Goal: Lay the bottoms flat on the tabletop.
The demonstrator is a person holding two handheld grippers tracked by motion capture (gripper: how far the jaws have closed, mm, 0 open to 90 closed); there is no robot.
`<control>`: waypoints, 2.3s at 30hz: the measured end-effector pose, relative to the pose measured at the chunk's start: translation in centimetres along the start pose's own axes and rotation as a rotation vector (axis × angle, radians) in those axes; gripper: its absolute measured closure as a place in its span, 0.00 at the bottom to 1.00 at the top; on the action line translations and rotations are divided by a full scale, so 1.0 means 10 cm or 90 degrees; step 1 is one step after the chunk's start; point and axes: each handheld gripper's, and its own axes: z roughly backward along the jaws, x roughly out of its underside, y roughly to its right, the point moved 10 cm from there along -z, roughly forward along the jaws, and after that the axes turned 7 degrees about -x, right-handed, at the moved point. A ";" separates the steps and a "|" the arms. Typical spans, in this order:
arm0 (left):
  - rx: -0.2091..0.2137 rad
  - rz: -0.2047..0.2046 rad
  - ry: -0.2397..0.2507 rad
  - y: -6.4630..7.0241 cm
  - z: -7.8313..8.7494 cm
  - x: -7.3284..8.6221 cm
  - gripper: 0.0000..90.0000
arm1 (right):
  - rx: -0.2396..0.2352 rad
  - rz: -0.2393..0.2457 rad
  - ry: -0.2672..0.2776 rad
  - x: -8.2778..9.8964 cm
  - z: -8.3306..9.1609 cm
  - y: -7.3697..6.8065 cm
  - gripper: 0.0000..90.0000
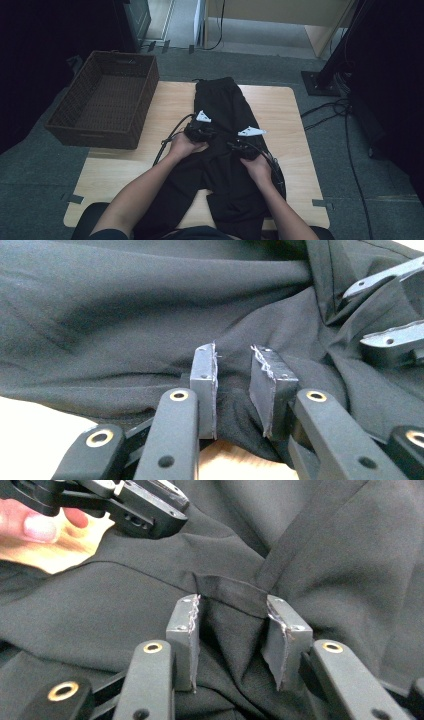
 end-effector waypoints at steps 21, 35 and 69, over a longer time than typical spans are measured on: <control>-0.096 0.044 -0.016 -0.73 0.02 0.01 0.87 | -0.006 0.009 0.020 -0.41 -0.09 -0.06 0.98; -0.100 0.056 -0.010 -0.79 0.02 0.00 0.87 | 0.028 -0.041 -0.012 0.01 0.24 0.34 0.87; -0.038 0.016 0.010 -0.30 0.18 0.17 0.80 | -0.066 -0.008 -0.006 -0.17 -0.27 -0.35 0.97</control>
